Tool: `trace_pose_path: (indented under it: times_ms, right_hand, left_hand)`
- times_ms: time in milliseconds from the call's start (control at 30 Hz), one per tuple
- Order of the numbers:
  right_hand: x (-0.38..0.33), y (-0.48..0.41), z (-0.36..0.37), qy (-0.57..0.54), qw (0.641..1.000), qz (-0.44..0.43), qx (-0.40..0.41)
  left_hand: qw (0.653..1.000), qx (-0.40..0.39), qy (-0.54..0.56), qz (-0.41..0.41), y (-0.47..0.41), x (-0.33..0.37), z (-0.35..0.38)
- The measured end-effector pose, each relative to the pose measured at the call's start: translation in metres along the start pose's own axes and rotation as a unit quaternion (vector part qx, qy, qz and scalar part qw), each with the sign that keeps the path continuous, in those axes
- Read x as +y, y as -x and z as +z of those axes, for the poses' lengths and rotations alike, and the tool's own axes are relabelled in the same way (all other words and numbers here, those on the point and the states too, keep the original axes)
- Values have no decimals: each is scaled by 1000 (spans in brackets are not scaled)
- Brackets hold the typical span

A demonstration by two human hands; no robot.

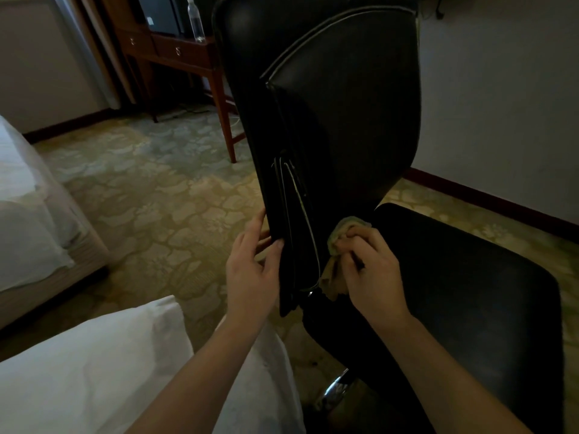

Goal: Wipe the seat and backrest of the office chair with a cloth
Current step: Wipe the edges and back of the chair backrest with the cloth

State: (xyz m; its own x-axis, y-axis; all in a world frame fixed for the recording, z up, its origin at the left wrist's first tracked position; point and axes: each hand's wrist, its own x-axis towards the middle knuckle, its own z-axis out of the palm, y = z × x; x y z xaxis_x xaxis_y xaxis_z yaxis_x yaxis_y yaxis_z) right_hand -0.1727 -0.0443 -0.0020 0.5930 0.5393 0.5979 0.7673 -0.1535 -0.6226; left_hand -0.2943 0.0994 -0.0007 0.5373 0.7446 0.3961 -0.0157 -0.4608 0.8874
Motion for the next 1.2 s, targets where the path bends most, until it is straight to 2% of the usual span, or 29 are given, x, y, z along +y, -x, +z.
trace_pose_path:
  times_ms: [133,267,333,467,567,767,867,1100,1200]
  right_hand:
    - [-29,-27,-7,-2,998,-27,51]
    - [-40,-37,-3,2,997,-44,57]
    - [-28,-24,1,5,998,-38,46]
    - [5,13,6,6,1000,28,-13]
    - [12,15,2,7,999,32,-34]
    - [-21,-17,-4,-8,999,-4,42]
    - [-29,-19,2,5,998,-34,56]
    - [1,16,11,-8,1000,-16,-12]
    - [-1,6,5,-7,1000,-6,-10]
  left_hand:
    - [1000,6,-7,7,2,3,2]
    - [1000,8,-18,12,2,4,2]
    - [1000,10,-17,15,2,4,2]
    - [999,20,-31,29,4,2,5]
    - [998,23,-37,41,4,3,6]
    - [1000,7,-14,20,3,3,5]
    - [1000,9,-21,16,2,3,5]
    - [999,17,-32,14,2,0,7]
    - [999,16,-30,15,1,0,8]
